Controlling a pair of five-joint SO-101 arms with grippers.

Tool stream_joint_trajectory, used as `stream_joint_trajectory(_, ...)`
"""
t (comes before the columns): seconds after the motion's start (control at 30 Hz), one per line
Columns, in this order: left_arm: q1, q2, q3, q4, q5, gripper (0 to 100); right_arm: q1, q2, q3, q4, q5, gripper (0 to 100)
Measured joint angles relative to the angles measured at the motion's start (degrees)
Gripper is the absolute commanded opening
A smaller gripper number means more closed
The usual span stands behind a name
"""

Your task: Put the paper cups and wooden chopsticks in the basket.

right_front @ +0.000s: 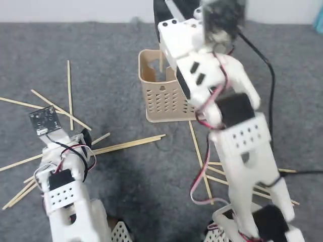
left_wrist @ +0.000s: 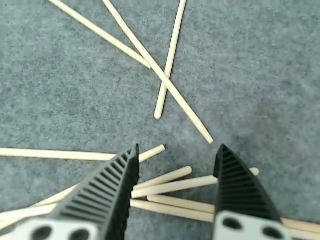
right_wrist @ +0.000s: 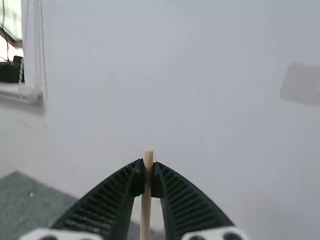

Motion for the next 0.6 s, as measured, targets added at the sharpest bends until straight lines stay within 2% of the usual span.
stream_joint_trajectory(0.23,0.0,0.0,0.1,-0.1,0.0,23,3.1,5.8,-0.1,8.2,-0.2,0.9)
stream_joint_trajectory(0.6,0.0,0.0,0.1,-0.1,0.0,23,3.0,11.1,-1.1,20.5,-0.4,1.3)
